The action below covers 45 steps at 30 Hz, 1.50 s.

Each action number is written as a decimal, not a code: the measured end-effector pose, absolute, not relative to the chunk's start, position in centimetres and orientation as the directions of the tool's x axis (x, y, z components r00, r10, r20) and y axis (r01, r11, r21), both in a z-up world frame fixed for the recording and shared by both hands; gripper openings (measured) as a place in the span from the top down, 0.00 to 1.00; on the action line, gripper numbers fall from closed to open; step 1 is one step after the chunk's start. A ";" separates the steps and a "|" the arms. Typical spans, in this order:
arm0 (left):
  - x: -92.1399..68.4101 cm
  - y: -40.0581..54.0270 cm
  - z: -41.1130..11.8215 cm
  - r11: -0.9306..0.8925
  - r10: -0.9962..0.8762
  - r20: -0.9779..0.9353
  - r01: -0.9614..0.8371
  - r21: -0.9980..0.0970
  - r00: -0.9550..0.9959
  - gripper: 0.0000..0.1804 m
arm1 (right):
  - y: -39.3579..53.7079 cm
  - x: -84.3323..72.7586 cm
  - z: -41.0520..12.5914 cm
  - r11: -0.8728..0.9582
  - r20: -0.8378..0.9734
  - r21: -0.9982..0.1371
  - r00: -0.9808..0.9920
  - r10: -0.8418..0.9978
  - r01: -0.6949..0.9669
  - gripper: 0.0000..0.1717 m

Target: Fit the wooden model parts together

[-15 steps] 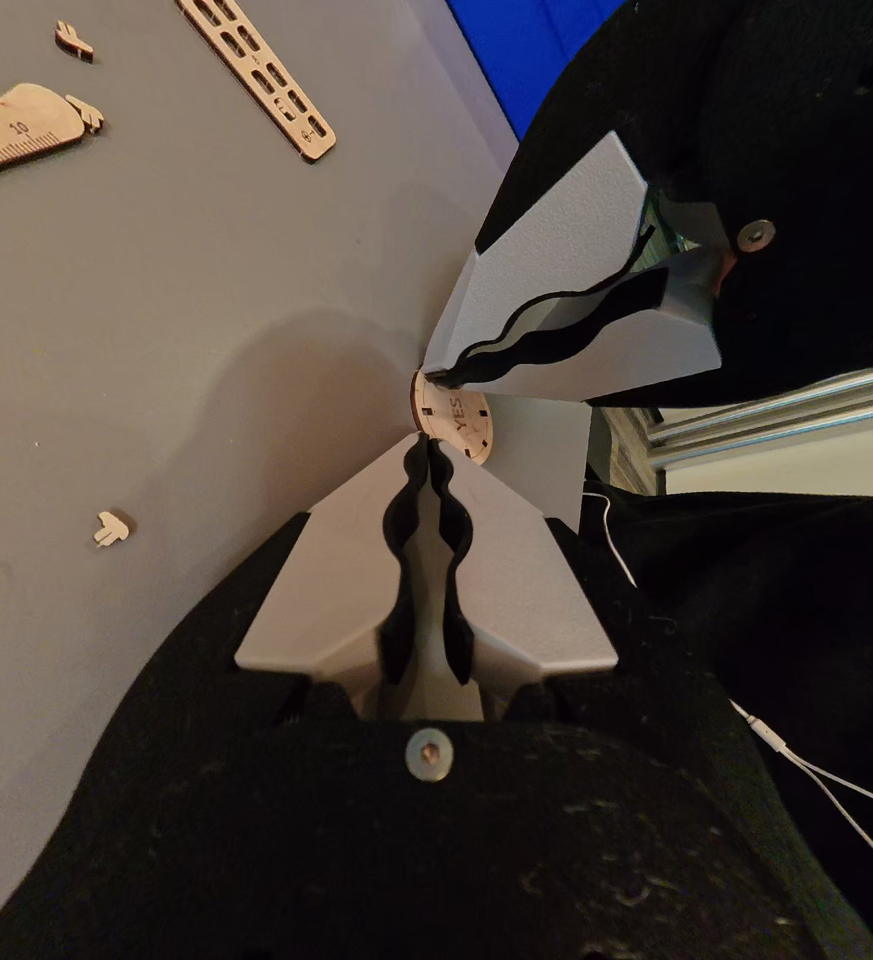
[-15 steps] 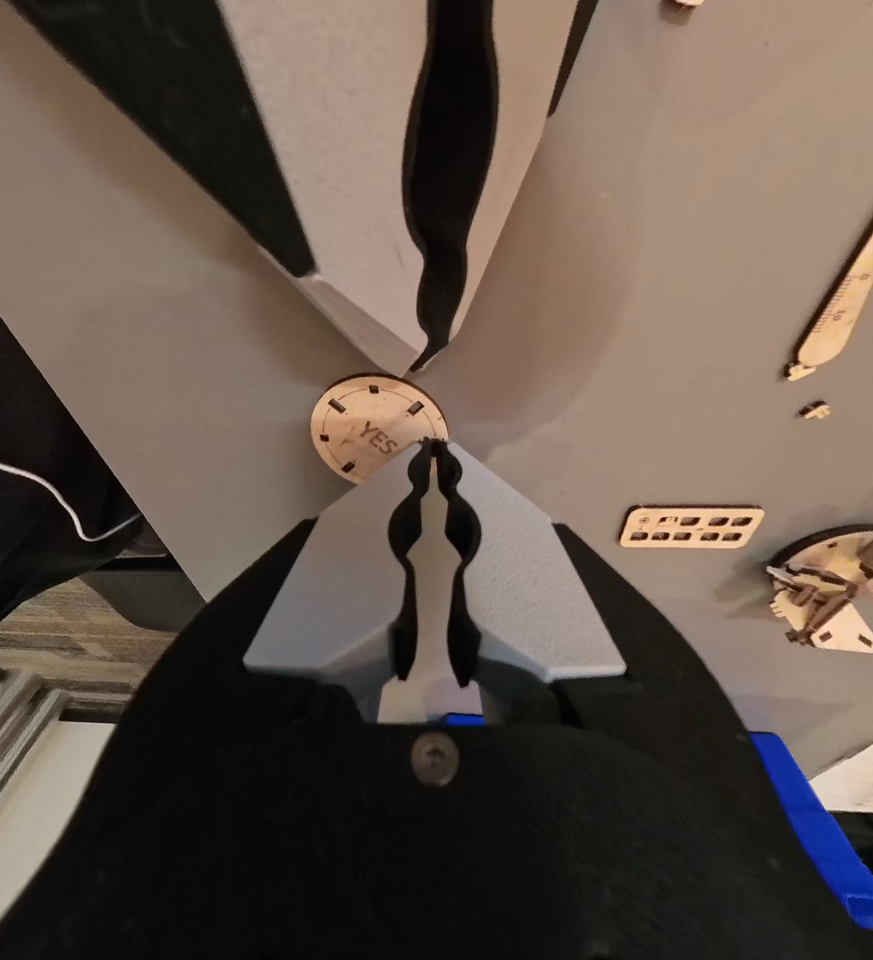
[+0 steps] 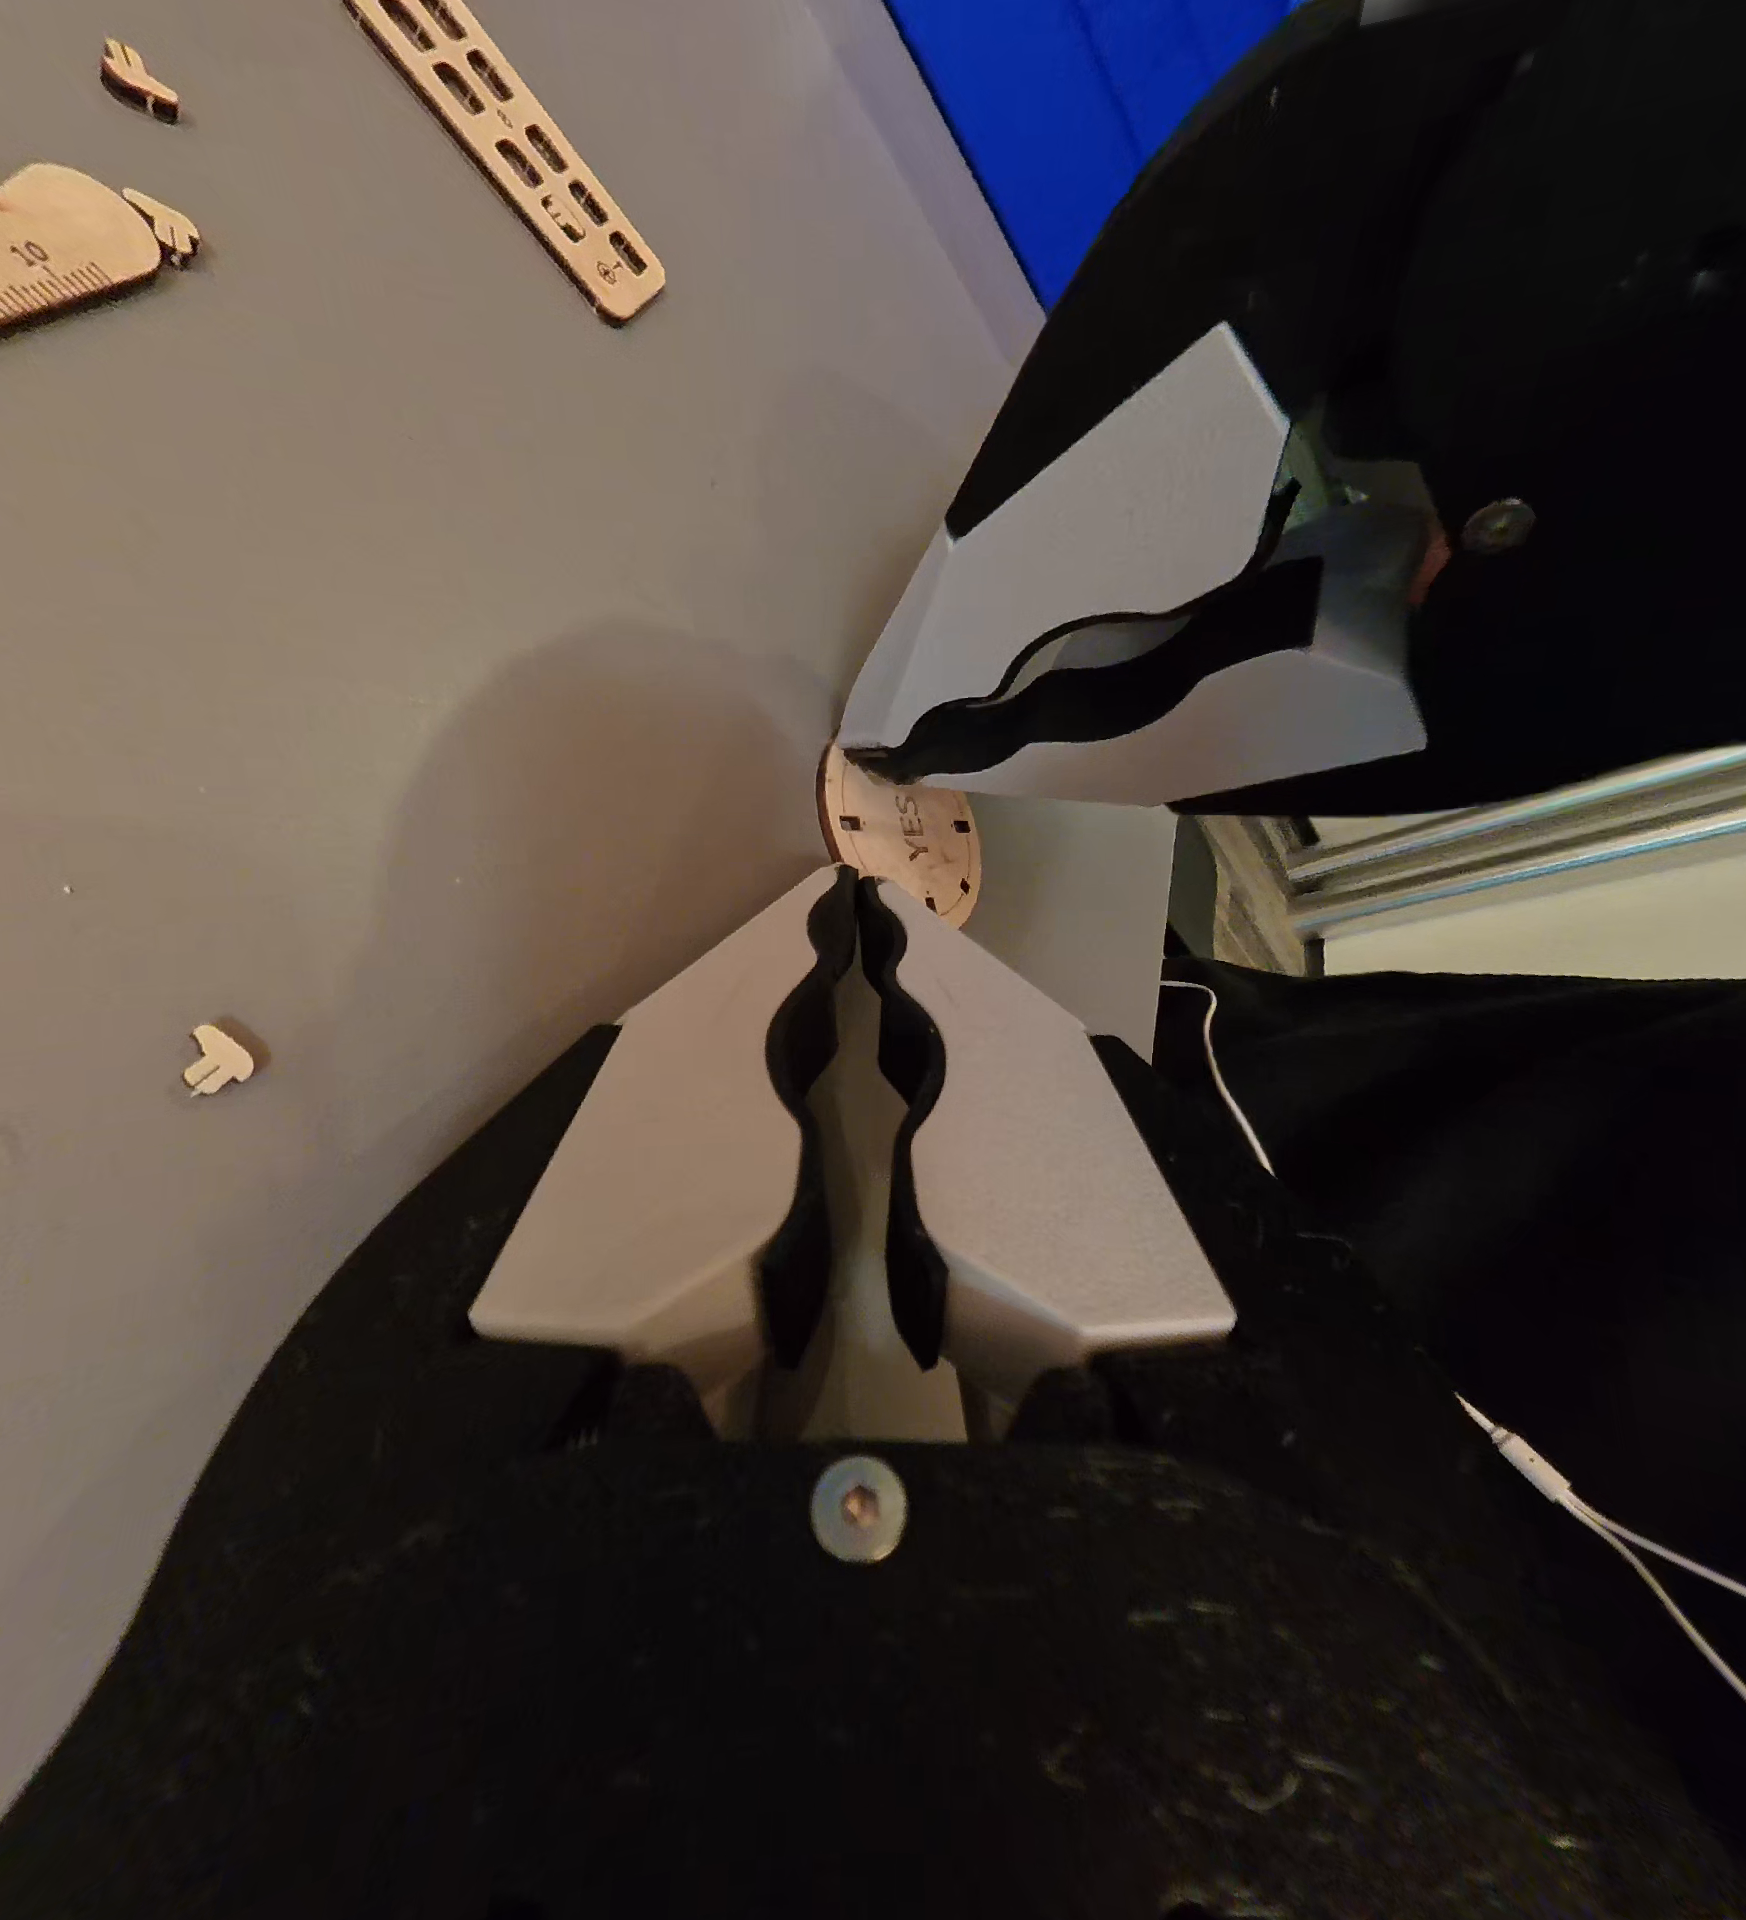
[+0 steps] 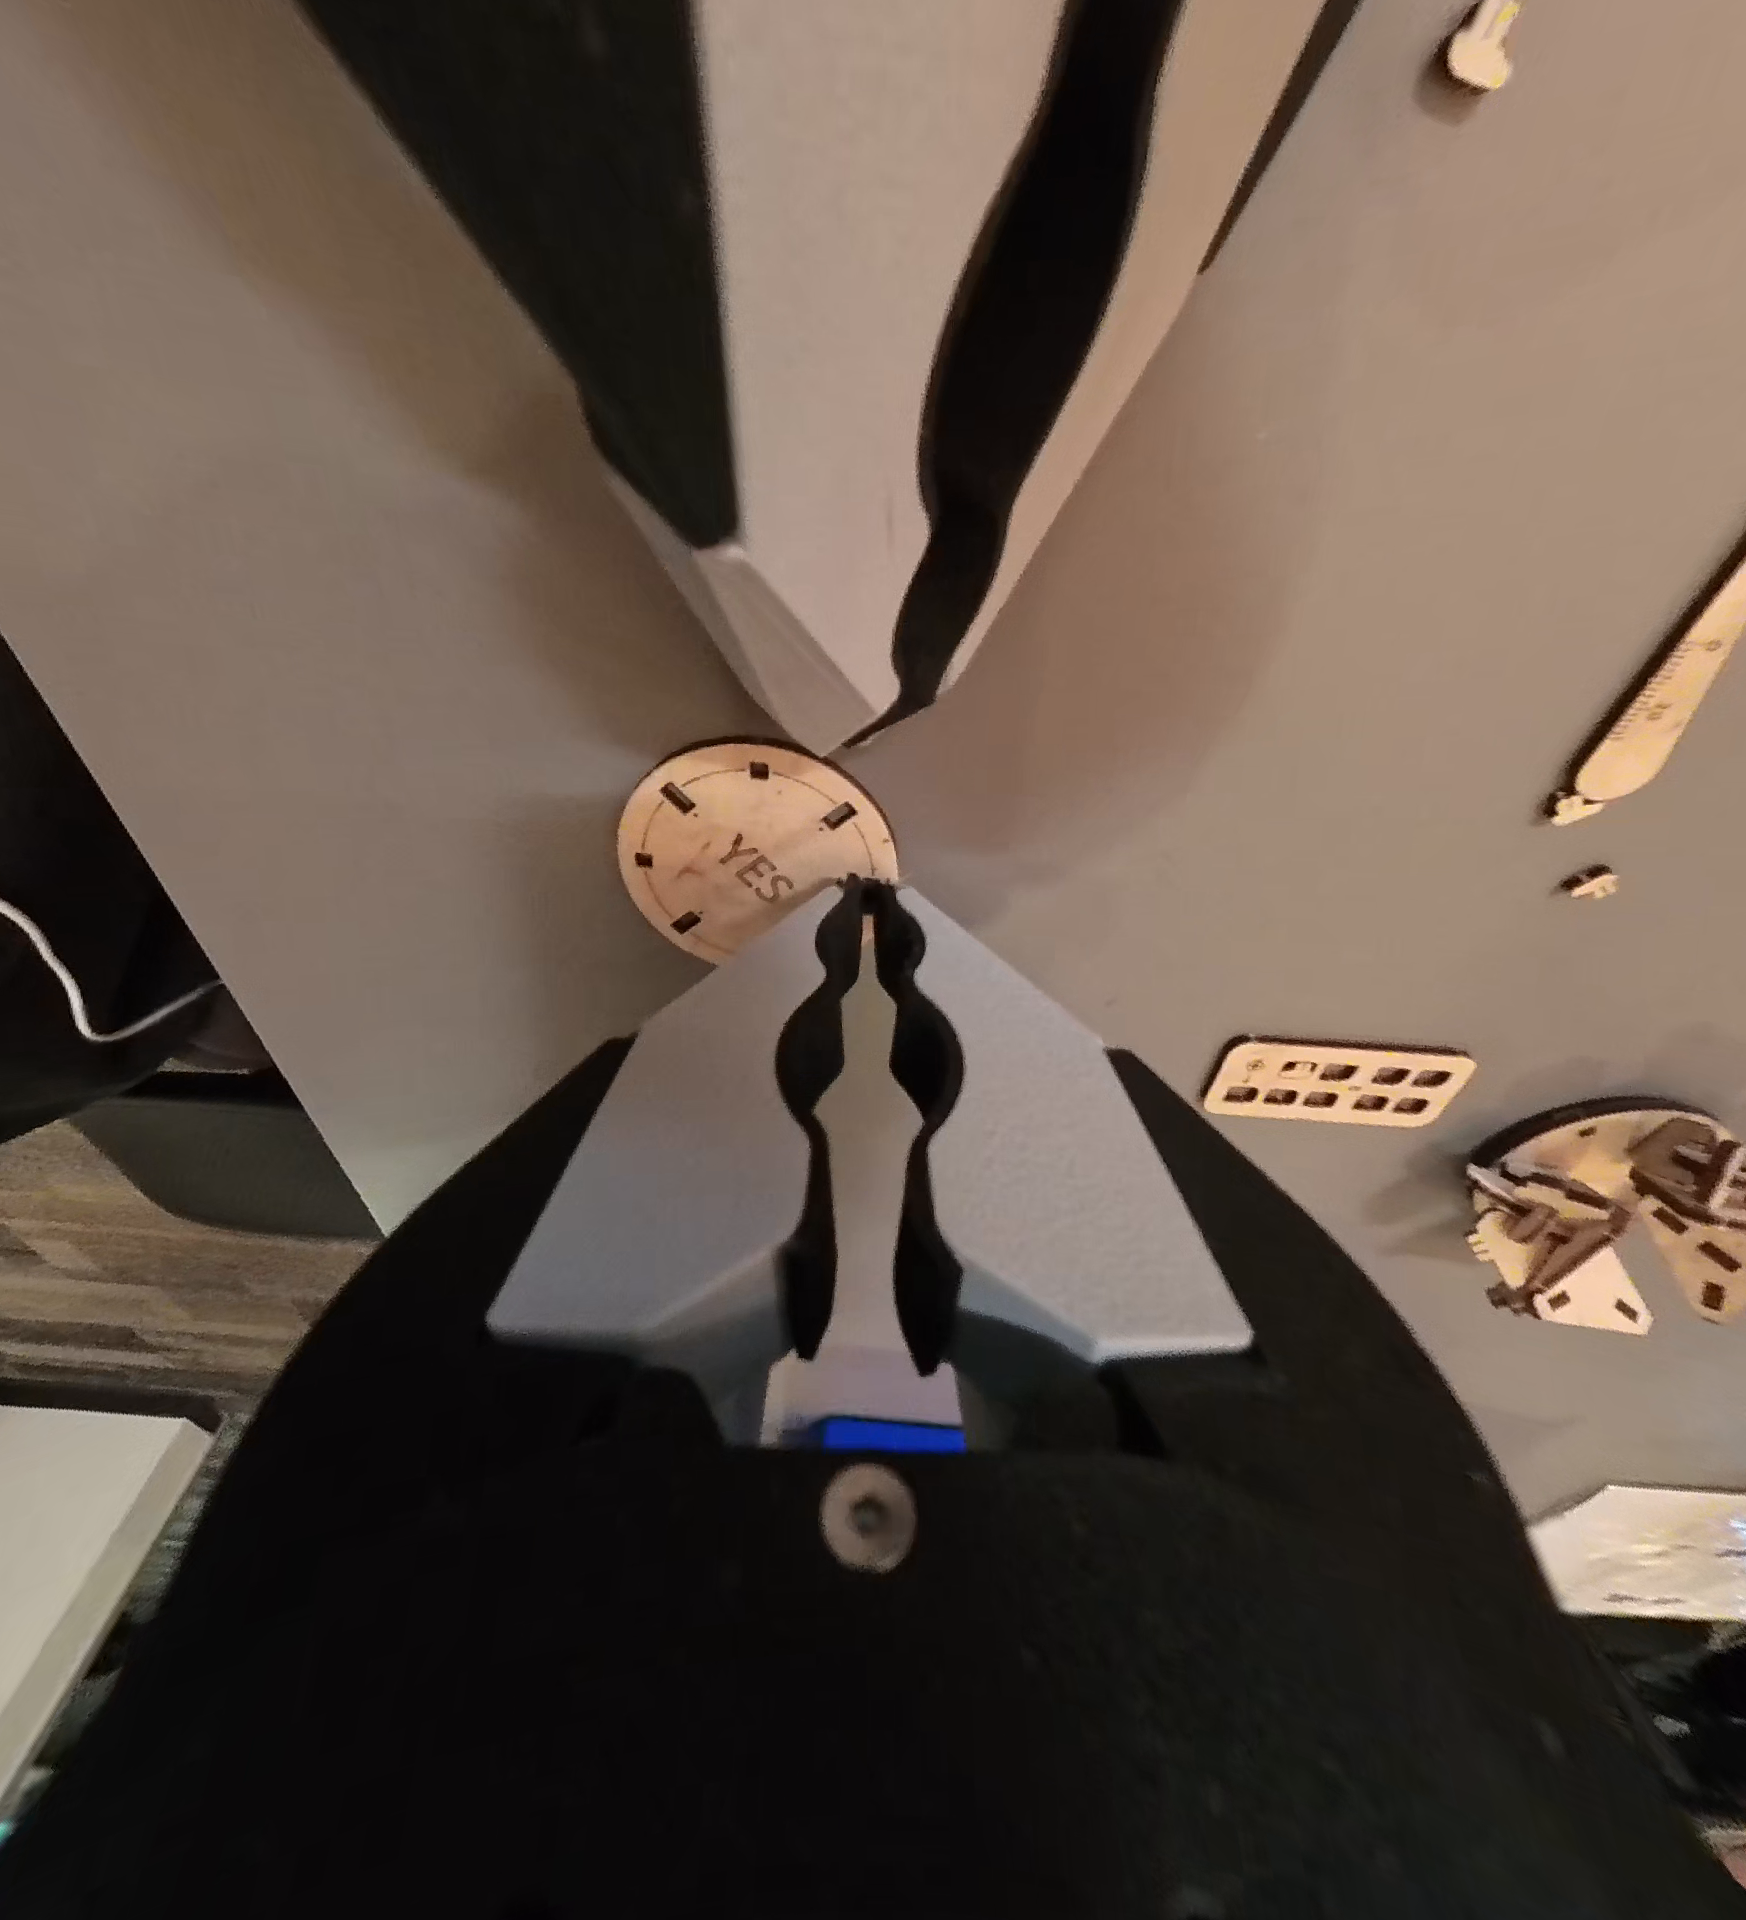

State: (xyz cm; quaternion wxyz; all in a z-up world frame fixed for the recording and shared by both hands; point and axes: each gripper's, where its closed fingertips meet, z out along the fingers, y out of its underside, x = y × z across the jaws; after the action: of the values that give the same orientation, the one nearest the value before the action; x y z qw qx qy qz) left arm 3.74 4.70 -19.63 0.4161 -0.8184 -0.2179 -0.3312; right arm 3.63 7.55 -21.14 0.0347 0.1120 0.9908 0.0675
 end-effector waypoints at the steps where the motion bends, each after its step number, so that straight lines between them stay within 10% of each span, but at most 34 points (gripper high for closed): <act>1: 3.7 4.7 -19.6 -0.559 0.081 0.724 0.632 -0.536 0.685 1.00 | 7.5 3.6 -21.1 0.967 -0.057 0.130 -0.972 0.229 0.221 1.00; 14: 3.7 4.6 -19.6 -0.555 0.078 0.725 0.634 -0.538 0.684 1.00 | 7.1 3.7 -20.9 0.970 -0.001 0.042 -0.971 0.239 0.239 0.83; 45: 3.8 4.6 -19.6 -0.559 0.075 0.727 0.632 -0.537 0.683 1.00 | 7.3 3.5 -20.8 0.969 -0.002 0.001 -0.969 0.245 0.245 0.98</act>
State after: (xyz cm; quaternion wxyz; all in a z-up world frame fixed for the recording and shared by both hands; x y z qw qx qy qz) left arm 3.80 4.63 -19.56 0.4168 -0.8172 -0.2164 -0.3342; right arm 3.51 7.29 -20.79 0.0009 0.1237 0.9923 0.0004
